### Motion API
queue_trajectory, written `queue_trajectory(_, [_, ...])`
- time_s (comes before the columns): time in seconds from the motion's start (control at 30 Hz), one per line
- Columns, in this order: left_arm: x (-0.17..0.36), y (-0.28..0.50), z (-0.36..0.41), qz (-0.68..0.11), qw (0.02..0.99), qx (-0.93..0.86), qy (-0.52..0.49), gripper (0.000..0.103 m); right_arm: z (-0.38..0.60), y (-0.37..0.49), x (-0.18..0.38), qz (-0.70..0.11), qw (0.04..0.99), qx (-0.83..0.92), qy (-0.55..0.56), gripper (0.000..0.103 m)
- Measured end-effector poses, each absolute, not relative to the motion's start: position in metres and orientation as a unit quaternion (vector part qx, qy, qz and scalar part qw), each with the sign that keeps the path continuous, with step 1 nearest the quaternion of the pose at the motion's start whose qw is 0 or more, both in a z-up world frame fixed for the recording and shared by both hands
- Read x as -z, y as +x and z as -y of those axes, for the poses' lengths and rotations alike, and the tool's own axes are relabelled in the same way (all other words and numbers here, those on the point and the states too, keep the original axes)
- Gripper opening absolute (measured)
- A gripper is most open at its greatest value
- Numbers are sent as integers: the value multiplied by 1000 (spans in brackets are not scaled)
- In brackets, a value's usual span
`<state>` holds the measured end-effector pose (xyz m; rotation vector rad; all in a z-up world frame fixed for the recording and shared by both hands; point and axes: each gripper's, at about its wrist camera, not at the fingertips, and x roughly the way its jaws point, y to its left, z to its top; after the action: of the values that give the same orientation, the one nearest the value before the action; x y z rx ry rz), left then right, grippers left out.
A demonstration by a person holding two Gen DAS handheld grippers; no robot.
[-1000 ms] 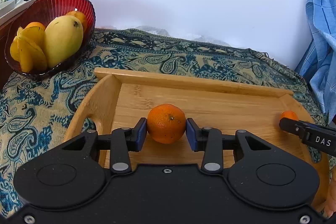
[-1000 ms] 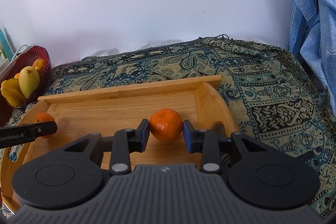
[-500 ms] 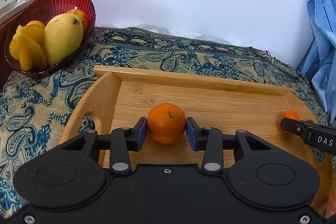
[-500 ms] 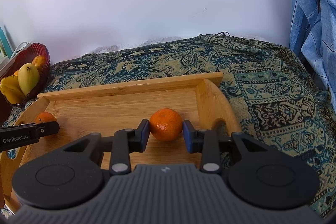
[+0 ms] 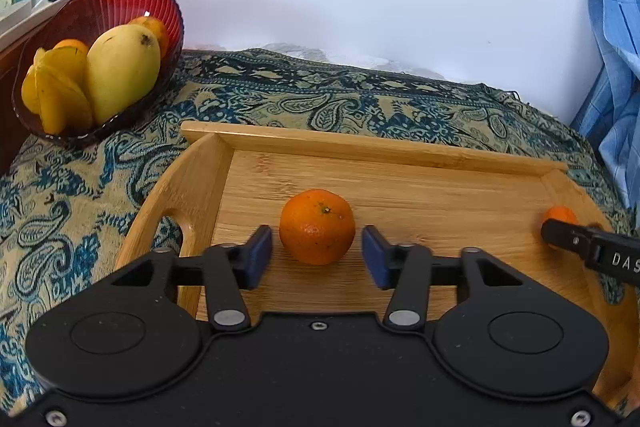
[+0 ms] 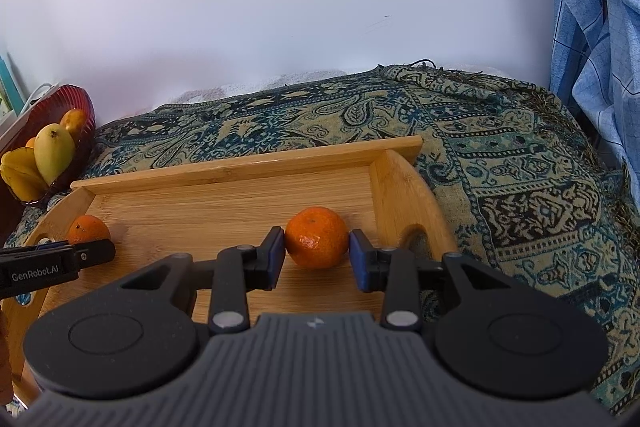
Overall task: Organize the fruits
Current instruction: 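Lower the mandarins onto the tray and open both tools, then withdraw both tools from the tray back toward the remaining fruit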
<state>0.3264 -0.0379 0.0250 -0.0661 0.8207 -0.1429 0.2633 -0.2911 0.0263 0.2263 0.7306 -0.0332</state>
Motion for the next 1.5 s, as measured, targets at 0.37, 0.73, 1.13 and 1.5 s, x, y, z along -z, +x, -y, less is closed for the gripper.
queue_trajectory(0.37, [-32, 319, 34, -397, 915, 65, -38, 86, 294, 257, -35, -347, 930, 2, 120, 71])
queue_trajectory(0.73, [-53, 283, 35, -381, 921, 73, -20, 97, 284, 231, -52, -328, 940, -14, 92, 90])
queue_trajectory(1.13, [-72, 205, 19, -352, 931, 93, -32, 100, 271, 161, -74, -283, 956, -21, 77, 96])
queue_trajectory(1.5, [-72, 121, 4, -324, 939, 110, -27, 101, 258, 80, -70, -245, 966, -19, 78, 102])
